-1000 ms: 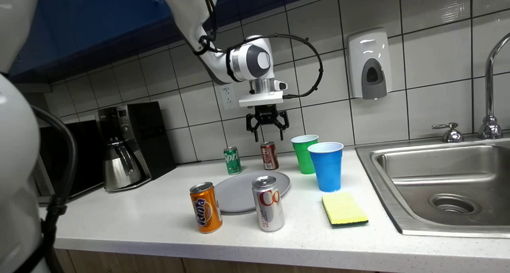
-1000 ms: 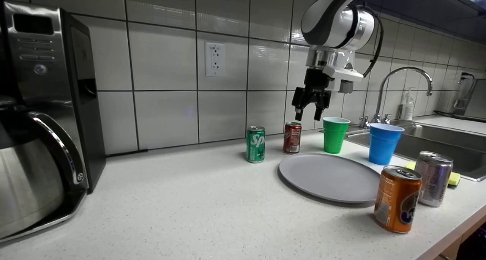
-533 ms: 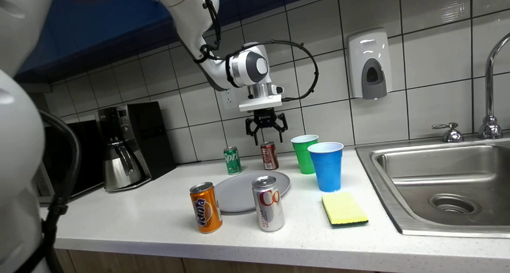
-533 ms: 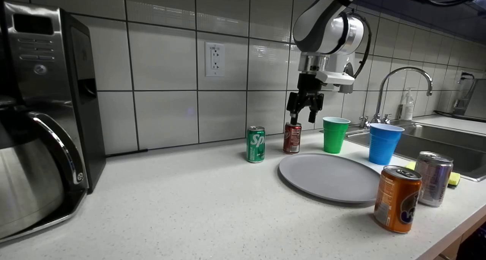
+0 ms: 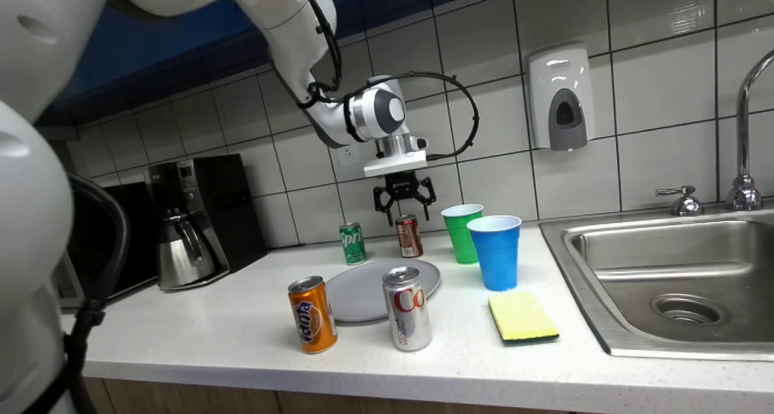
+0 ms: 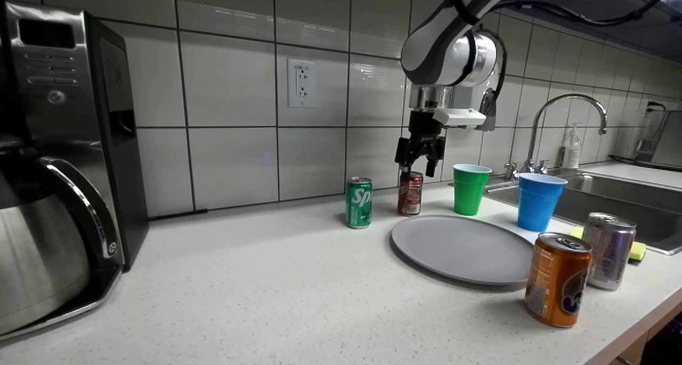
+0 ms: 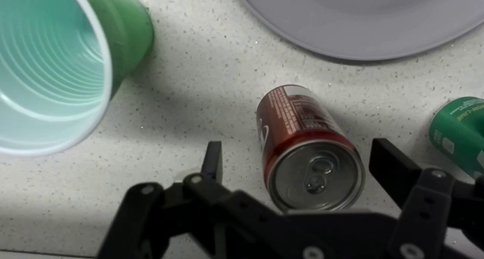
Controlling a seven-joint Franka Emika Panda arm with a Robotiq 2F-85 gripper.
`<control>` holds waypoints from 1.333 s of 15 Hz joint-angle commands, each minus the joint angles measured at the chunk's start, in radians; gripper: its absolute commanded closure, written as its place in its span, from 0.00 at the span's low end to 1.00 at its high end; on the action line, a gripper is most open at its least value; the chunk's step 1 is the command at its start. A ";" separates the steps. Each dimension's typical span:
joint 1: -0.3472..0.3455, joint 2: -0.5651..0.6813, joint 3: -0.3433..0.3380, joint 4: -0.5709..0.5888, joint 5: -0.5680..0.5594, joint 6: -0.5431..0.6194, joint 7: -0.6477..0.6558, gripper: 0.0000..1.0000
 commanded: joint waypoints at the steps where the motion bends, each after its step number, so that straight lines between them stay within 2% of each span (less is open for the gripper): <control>1: 0.002 0.052 0.008 0.079 -0.035 -0.026 0.042 0.00; 7: 0.005 0.098 0.010 0.137 -0.034 -0.036 0.046 0.00; 8: 0.006 0.104 0.010 0.144 -0.035 -0.037 0.046 0.25; 9: 0.006 0.108 0.009 0.151 -0.036 -0.037 0.046 0.26; 13: 0.005 0.111 0.010 0.160 -0.034 -0.040 0.048 0.60; 14: 0.004 0.110 0.009 0.160 -0.034 -0.040 0.048 0.63; 20: 0.003 0.077 0.013 0.129 -0.029 -0.030 0.046 0.63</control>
